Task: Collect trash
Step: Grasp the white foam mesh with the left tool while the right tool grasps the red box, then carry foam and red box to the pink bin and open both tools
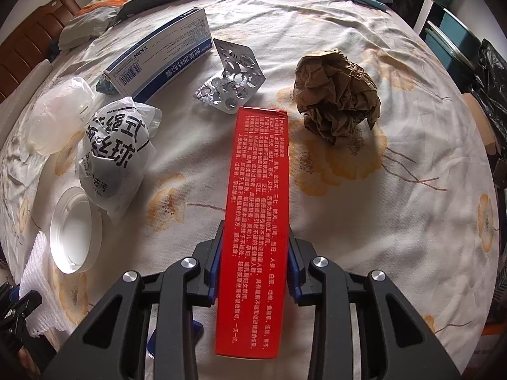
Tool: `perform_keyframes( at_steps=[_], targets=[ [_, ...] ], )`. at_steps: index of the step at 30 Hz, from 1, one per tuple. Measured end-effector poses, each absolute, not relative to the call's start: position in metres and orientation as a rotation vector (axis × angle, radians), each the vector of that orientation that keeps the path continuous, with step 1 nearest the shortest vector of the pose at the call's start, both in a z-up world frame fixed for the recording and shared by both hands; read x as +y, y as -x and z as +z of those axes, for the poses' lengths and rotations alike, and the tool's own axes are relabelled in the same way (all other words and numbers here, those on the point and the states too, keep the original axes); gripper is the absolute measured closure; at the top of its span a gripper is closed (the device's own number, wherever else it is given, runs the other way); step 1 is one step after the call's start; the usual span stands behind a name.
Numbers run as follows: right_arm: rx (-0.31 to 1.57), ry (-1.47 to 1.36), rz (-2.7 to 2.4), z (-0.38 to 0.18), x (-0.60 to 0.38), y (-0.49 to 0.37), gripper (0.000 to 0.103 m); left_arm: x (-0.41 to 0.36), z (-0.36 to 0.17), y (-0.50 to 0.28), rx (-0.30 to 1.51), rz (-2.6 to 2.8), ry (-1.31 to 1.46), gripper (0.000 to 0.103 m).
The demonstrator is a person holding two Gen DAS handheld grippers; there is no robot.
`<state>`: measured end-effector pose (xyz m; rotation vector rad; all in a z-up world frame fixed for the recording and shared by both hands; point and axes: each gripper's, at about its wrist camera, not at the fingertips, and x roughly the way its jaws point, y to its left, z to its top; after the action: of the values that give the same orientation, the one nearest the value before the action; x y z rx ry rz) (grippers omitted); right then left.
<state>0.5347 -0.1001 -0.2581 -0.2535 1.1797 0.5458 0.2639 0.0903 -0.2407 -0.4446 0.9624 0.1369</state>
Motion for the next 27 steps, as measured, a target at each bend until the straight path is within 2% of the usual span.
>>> perform_keyframes(
  at_steps=[7,15,21,27],
  targets=[
    [1.079,0.195,0.596,-0.208,-0.127,-0.497,0.073,0.074,-0.214,-0.213,0.961,0.068,0.417,0.077],
    [0.952,0.181,0.798,-0.136,-0.164,-0.368,0.073,0.043,-0.201,-0.132,1.033,-0.048,0.35,0.077],
    [1.005,0.184,0.919,-0.141,-0.184,-0.267,0.073,0.024,-0.218,-0.085,1.145,-0.103,0.295,0.077],
    [1.148,0.225,0.969,-0.187,-0.187,-0.2,0.073,0.012,-0.265,-0.067,1.302,-0.168,0.255,0.077]
  ],
)
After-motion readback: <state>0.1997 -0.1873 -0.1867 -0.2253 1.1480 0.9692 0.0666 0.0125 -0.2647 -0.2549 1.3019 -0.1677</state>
